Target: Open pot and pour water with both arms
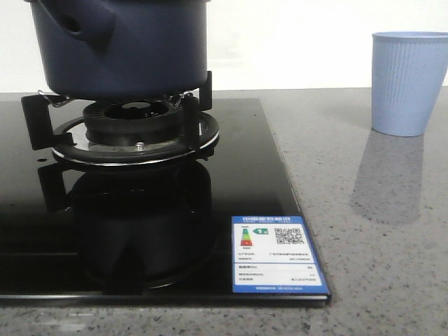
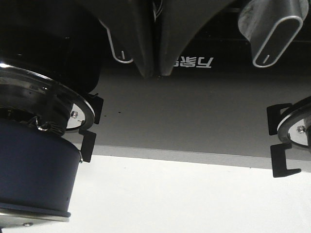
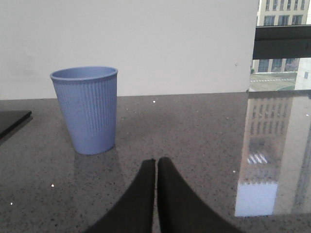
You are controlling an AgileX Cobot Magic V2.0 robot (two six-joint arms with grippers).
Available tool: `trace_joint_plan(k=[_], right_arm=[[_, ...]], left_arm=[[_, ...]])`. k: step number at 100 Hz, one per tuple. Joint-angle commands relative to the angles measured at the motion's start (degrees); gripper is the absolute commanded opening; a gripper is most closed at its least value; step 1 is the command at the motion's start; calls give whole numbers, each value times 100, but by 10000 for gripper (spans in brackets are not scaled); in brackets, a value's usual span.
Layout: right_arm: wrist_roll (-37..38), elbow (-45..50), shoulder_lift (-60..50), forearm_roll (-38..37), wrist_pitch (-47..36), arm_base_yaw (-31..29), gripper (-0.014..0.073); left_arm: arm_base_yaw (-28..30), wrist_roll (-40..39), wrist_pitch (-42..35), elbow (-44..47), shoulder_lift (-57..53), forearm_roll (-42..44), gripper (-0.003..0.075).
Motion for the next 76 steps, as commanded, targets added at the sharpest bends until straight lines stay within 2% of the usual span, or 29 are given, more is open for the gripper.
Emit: trace_joint_plan(k=[1, 76], right_arm=[[-72, 148, -117, -1, -291, 8, -46], [-72, 148, -117, -1, -310, 8, -46]], left_arm=[[17, 4, -433, 188, -151, -56, -19], [17, 4, -433, 188, -151, -56, -19]])
